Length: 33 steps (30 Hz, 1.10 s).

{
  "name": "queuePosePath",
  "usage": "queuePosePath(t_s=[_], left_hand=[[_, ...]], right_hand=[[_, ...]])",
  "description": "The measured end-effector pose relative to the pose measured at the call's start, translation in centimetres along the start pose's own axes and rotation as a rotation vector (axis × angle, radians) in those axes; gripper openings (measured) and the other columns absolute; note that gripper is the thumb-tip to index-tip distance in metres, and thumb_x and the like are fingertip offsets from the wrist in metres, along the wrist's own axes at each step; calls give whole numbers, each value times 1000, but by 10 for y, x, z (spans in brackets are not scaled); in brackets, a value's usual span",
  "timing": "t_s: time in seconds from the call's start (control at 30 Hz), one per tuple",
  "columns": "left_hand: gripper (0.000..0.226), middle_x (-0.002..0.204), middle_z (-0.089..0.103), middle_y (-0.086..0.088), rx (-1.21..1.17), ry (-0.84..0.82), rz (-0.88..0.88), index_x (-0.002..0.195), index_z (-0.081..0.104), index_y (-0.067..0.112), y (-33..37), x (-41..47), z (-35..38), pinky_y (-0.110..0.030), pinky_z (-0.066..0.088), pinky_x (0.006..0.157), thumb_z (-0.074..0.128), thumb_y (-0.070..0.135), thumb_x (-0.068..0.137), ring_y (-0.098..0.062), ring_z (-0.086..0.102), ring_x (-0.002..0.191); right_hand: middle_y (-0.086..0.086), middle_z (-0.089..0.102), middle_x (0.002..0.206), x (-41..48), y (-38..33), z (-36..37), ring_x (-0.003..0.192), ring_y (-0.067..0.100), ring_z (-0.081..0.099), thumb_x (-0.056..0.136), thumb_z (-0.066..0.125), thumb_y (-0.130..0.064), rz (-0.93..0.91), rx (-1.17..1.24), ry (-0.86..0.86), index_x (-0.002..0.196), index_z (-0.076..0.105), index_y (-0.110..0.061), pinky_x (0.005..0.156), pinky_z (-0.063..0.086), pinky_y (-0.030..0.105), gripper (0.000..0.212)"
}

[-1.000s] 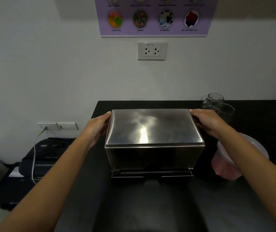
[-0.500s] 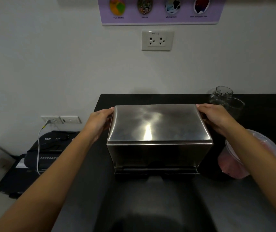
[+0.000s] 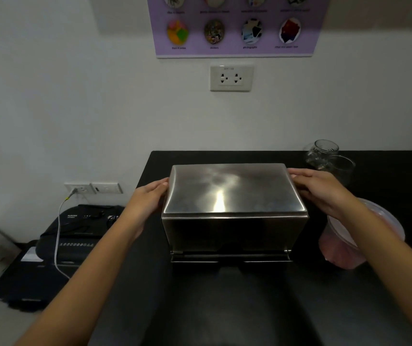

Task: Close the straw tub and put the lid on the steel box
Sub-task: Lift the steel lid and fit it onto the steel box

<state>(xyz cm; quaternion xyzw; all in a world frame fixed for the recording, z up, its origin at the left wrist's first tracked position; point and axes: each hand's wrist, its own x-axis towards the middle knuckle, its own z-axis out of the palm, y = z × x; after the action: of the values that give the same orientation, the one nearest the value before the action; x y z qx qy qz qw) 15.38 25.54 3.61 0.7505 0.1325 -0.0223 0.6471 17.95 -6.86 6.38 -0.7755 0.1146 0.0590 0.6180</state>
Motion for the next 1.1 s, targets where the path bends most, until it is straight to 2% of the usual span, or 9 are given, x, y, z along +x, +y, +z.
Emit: queuePosePath(t_s=[0.1, 0.2, 0.3, 0.5, 0.67, 0.8, 0.9, 0.97, 1.1], left_hand=[[35, 119, 65, -1, 5, -62, 23, 127, 56, 19, -6, -18, -5, -33, 45, 98, 47, 24, 94, -16, 60, 110], [37, 125, 62, 3, -16, -110, 53, 131, 52, 18, -10, -32, -7, -30, 42, 101, 46, 20, 94, -10, 57, 113], [38, 123, 61, 7, 10, -132, 78, 133, 50, 22, -15, -38, -8, -28, 41, 101, 43, 22, 96, -6, 56, 113], [36, 136, 54, 6, 135, -124, 107, 132, 46, 38, -24, -32, -12, -43, 33, 112, 36, 34, 98, -13, 47, 127], [35, 138, 52, 4, 168, -115, 85, 130, 46, 42, -20, -34, -12, -44, 31, 113, 36, 37, 97, -16, 44, 130], [34, 133, 57, -1, 151, -29, 83, 129, 52, 29, -11, -42, -9, -42, 33, 112, 43, 27, 96, -18, 50, 124], [34, 130, 58, -1, 68, 160, 161, 127, 54, 18, 4, -53, -2, -38, 33, 112, 49, 18, 94, -16, 50, 124], [35, 124, 58, 5, 47, 225, 250, 128, 53, 16, 22, -65, 10, -27, 33, 108, 49, 17, 94, -9, 50, 119], [29, 120, 64, 5, -28, 95, 379, 118, 60, 26, 55, -87, 41, -27, 37, 106, 57, 24, 90, -6, 55, 116]], right_hand=[[10, 60, 122, -19, 8, -7, 103, 19, 59, 91, 48, -6, 4, 15, -62, 126, 53, -5, 84, 48, 28, 35], [5, 60, 111, -37, 15, -10, 90, 8, 59, 91, 46, -5, 4, 44, -95, 127, 51, -6, 71, 53, 22, 36], [3, 58, 109, -46, 19, -9, 87, 6, 57, 92, 44, -6, -2, 71, -90, 128, 49, -5, 71, 48, 22, 36], [-5, 59, 93, -50, 19, -3, 81, 3, 56, 93, 44, -8, -55, 28, -42, 129, 49, -7, 67, 47, 20, 37], [5, 56, 115, -50, 17, -4, 98, 14, 55, 94, 43, -7, -73, 6, -50, 129, 48, -5, 83, 46, 25, 36], [8, 57, 123, -49, 13, -10, 107, 20, 56, 90, 51, -8, -94, -51, -60, 127, 51, -6, 92, 46, 32, 37], [15, 58, 120, -51, 6, -22, 105, 22, 58, 88, 53, -5, -138, -42, -41, 125, 51, -4, 88, 47, 30, 37], [16, 60, 115, -56, 0, -35, 102, 22, 60, 88, 54, -5, -175, -33, -16, 123, 53, -5, 84, 49, 28, 35], [4, 64, 102, -74, -7, -65, 94, 12, 63, 87, 55, -8, -218, -37, 60, 119, 56, -11, 76, 51, 23, 32]])
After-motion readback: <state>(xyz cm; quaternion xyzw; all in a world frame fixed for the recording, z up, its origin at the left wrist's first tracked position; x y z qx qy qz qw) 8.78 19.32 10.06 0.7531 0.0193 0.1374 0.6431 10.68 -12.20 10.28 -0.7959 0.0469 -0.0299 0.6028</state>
